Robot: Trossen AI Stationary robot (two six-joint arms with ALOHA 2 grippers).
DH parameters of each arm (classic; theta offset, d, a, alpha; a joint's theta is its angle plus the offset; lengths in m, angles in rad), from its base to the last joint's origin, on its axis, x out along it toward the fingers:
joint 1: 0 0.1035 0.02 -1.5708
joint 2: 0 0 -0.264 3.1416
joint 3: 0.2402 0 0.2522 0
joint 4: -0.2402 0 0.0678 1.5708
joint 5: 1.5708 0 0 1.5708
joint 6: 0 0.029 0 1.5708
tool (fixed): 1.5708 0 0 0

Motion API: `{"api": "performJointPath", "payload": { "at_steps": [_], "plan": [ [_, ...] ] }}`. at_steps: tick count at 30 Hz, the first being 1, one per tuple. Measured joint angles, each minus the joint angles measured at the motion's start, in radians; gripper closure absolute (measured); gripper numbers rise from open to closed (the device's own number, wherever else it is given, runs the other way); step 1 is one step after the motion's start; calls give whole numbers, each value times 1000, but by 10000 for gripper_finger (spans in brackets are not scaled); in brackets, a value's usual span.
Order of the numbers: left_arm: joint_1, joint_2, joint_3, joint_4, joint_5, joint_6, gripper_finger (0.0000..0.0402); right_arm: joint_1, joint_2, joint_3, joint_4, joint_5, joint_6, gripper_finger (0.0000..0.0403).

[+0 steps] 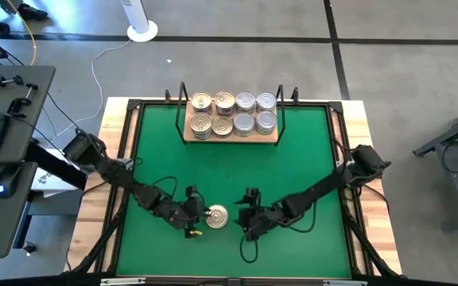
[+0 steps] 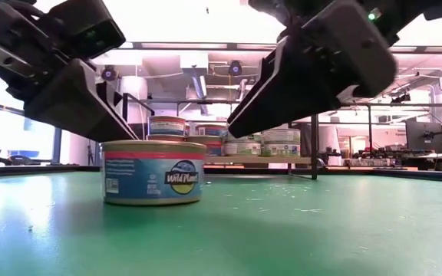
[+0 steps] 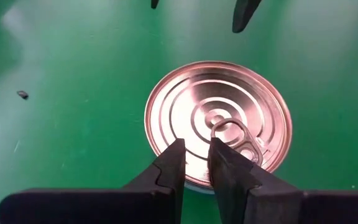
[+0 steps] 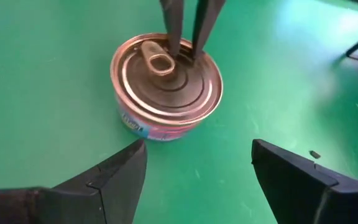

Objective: Stack canned seafood by type on shelf
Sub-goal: Stack the blue/pink tuna can on top of the other blue/pink tuna can

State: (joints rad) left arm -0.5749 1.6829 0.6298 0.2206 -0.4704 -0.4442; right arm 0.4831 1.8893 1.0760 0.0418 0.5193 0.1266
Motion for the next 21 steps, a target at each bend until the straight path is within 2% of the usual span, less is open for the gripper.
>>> {"api": "performJointPath", "payload": {
  "at_steps": [6,11,19,21],
  "plan": [
    [-39,-3,-2,-20,-69,-9,344,23,0,-3,4,30,-13,121],
    [-59,-54,-6,-116,-136,-46,344,21,0,-10,3,30,-12,121],
    [-64,-205,-10,-215,-157,-9,344,21,1,-10,7,31,-13,121],
    [-64,-243,-9,-239,-132,-8,346,21,1,-11,12,31,-14,121]
  ]
}}
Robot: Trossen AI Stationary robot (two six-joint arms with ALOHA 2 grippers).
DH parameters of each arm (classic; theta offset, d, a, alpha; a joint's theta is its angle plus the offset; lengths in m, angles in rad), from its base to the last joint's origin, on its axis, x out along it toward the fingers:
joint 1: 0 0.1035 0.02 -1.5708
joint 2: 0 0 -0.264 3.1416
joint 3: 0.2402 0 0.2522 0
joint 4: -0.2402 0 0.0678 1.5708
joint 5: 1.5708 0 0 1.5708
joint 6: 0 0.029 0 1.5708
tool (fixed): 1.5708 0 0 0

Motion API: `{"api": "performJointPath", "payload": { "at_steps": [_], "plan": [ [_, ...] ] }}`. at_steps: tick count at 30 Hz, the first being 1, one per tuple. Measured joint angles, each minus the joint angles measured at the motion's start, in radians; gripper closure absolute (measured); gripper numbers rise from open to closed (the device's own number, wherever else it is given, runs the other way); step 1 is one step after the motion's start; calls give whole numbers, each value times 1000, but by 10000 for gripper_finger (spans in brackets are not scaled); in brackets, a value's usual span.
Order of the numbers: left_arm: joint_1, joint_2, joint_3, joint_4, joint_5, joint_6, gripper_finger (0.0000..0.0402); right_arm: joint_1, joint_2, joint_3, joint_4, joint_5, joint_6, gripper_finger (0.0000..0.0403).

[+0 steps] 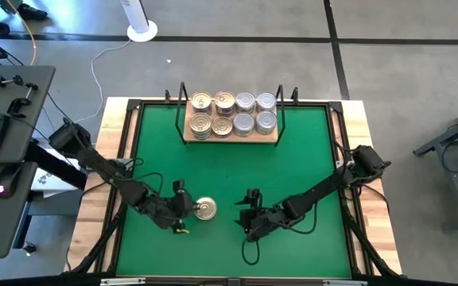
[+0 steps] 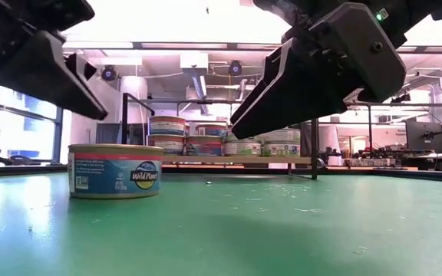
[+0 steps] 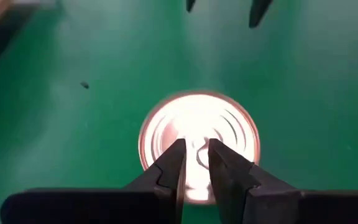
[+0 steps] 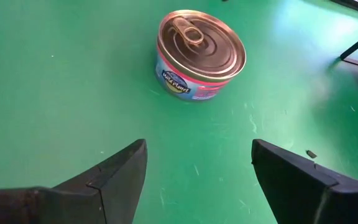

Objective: Stack canned seafood by type on shelf
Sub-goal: Stack the blue/pink tuna can on top of the other blue/pink tuna can

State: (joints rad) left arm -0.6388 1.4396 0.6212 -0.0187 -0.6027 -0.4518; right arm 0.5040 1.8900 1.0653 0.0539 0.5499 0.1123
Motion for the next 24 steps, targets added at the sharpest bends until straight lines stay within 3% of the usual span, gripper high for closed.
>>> {"api": "performJointPath", "payload": {
  "at_steps": [7,11,24],
  "plan": [
    [24,8,-8,-43,81,-21,396,-9,0,0,3,0,-5,121],
    [32,53,-8,-45,102,-57,396,-12,0,0,3,0,-7,121],
    [-67,79,-7,-172,27,-228,401,-11,1,0,2,-2,-8,121]
  ]
}}
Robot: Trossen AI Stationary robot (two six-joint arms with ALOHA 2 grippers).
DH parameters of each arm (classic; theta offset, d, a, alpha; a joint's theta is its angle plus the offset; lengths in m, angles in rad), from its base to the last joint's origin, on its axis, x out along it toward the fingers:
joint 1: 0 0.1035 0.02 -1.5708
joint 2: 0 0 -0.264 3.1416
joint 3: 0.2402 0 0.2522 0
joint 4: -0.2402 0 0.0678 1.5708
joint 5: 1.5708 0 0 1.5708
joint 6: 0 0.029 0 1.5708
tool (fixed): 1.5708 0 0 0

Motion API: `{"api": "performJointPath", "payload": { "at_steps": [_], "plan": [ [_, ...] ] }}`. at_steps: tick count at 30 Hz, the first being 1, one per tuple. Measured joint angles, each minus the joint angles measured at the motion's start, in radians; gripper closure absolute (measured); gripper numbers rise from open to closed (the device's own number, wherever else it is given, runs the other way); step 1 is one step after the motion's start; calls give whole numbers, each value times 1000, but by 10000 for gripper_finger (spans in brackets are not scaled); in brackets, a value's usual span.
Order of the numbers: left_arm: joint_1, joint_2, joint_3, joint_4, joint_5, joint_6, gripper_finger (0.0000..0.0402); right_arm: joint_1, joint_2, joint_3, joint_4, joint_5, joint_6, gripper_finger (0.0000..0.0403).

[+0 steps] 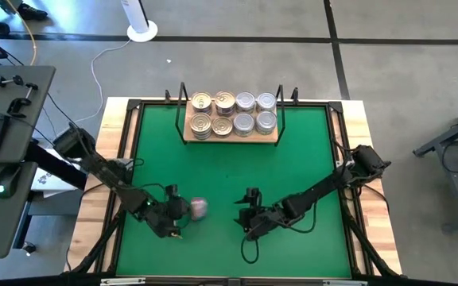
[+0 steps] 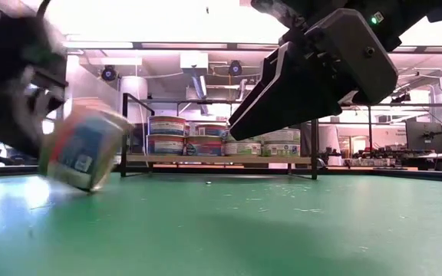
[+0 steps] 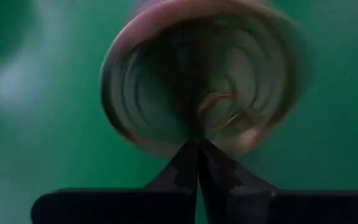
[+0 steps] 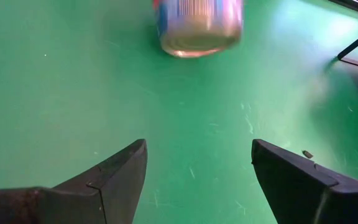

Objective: Stack canned seafood by type on shelf
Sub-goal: Stack the blue/pink tuna can on top of the other blue/pink tuna can

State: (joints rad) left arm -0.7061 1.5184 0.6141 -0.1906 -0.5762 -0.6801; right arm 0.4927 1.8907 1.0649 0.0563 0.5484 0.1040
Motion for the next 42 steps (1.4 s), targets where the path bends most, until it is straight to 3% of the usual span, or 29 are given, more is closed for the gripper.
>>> {"api": "performJointPath", "payload": {
  "at_steps": [4,8,12,18,22,25,29,33,38,42],
  "plan": [
    [-14,3,-5,-16,-1,-13,401,0,0,0,36,-17,-54,121],
    [-12,5,-4,-17,-20,-8,401,-10,0,0,117,-103,-253,121],
    [2,2,-1,6,-28,8,401,-45,0,0,196,-218,-530,121],
    [35,2,-1,54,-30,50,401,-135,3,51,214,-437,-734,121],
    [65,2,-1,127,-27,98,401,-202,21,126,162,-609,-750,121],
    [95,1,-1,173,-27,138,401,-233,52,169,128,-670,-762,121],
    [136,1,0,224,-22,197,401,-245,102,212,126,-680,-743,121],
    [158,-30,1,206,-6,240,401,-259,145,240,134,-657,-625,121],
    [124,-146,56,33,0,235,401,-291,154,247,149,-671,-514,121],
    [86,-214,69,-66,11,145,401,-313,155,247,149,-712,-459,109]
  ]
}}
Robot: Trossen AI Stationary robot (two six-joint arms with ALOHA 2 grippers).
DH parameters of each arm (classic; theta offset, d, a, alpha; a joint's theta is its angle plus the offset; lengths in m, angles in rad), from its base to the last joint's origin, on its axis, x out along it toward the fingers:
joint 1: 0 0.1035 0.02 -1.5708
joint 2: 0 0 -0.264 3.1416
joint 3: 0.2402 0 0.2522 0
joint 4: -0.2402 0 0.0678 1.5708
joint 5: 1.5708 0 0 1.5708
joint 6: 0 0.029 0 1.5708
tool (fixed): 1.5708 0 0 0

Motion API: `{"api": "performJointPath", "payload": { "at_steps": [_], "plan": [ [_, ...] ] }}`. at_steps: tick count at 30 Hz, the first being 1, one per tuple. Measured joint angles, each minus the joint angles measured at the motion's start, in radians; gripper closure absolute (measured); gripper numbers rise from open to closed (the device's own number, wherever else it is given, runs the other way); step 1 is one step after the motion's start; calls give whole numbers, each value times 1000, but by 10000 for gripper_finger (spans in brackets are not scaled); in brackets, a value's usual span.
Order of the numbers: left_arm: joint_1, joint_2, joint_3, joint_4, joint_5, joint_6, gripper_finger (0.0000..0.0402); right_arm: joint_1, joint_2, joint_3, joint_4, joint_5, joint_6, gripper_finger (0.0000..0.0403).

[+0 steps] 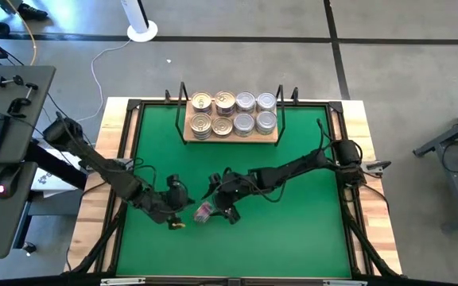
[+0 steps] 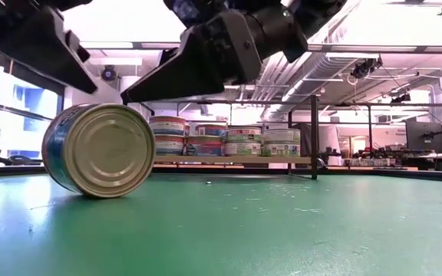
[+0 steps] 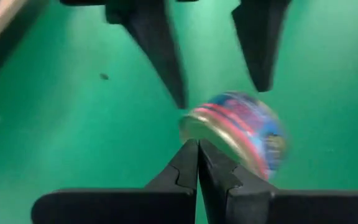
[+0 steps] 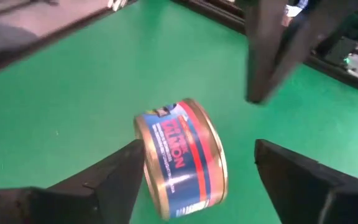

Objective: Stack canned seafood by type on shelf
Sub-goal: Stack the blue/pink tuna can on top of the other blue/pink tuna can

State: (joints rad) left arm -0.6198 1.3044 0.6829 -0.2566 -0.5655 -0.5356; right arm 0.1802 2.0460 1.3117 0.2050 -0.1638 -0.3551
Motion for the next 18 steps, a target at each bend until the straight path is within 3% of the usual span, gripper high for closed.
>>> {"api": "performJointPath", "payload": {
  "at_steps": [10,18],
  "plan": [
    [-88,107,0,37,-5,-157,401,-11,27,0,39,-74,-36,20],
    [-40,222,-1,191,-52,-50,401,-25,43,0,42,-142,-52,60]
  ]
}}
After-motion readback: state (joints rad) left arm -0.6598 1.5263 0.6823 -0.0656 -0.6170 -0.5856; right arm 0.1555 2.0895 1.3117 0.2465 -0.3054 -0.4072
